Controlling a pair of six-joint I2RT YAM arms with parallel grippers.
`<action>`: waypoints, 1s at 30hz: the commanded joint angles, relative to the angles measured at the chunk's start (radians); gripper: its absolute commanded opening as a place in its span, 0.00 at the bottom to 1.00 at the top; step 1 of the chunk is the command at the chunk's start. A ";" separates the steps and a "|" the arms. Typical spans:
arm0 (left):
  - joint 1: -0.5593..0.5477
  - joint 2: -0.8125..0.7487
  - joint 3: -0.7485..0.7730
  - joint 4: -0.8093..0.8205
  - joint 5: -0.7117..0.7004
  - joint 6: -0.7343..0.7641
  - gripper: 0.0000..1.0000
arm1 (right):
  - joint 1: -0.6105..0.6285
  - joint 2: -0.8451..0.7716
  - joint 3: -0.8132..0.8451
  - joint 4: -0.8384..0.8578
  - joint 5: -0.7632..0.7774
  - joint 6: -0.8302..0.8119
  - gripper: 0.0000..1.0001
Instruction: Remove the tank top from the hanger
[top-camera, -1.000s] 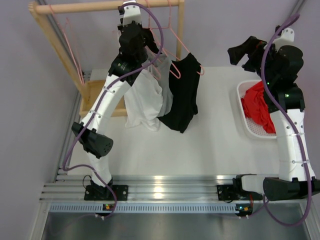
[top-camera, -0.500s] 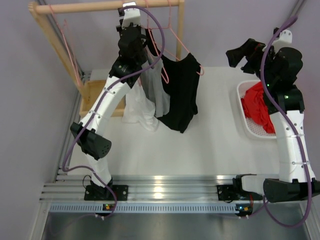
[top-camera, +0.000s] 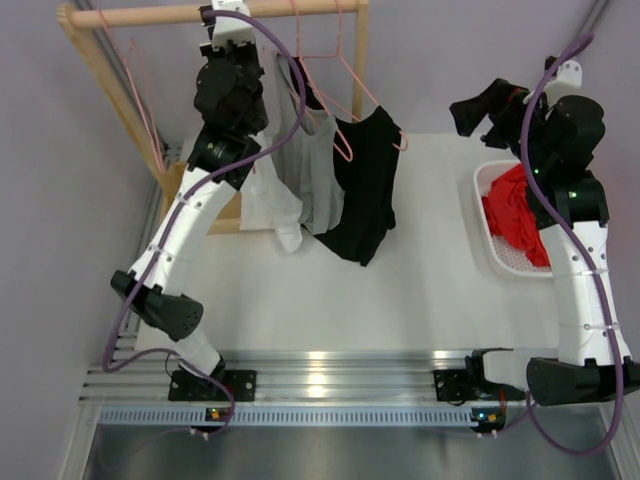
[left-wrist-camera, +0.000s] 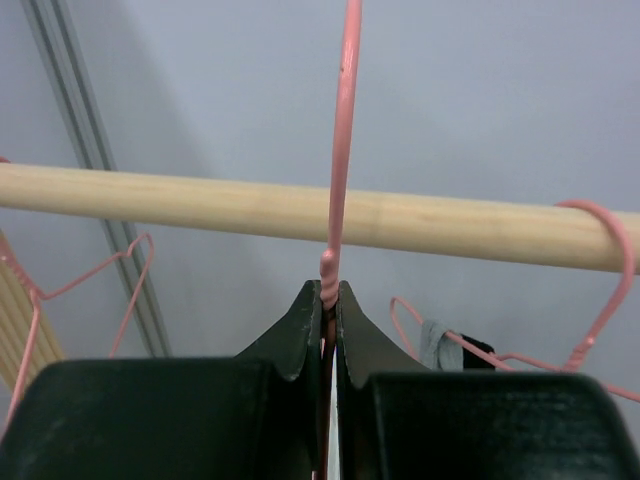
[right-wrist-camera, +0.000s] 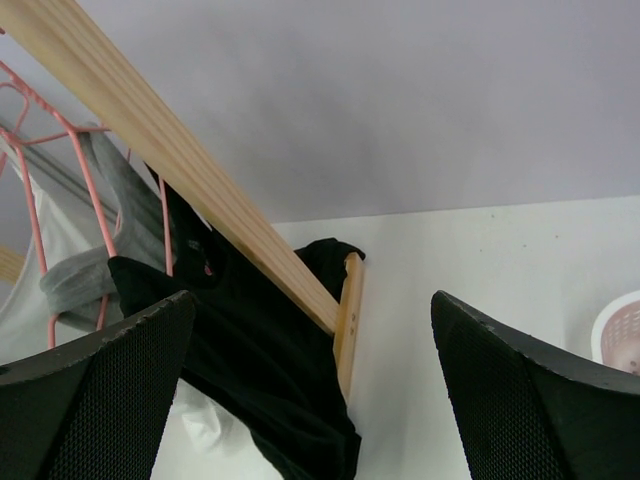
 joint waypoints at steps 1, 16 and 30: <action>0.003 -0.154 -0.140 0.172 0.122 -0.012 0.00 | 0.005 -0.037 -0.004 0.046 -0.031 -0.005 0.99; 0.001 -0.632 -0.565 -0.026 0.245 -0.418 0.00 | 0.051 -0.122 -0.030 0.124 -0.325 -0.069 0.99; 0.003 -0.999 -0.638 -0.338 0.756 -0.647 0.00 | 0.419 -0.226 -0.188 0.318 -0.496 -0.163 0.99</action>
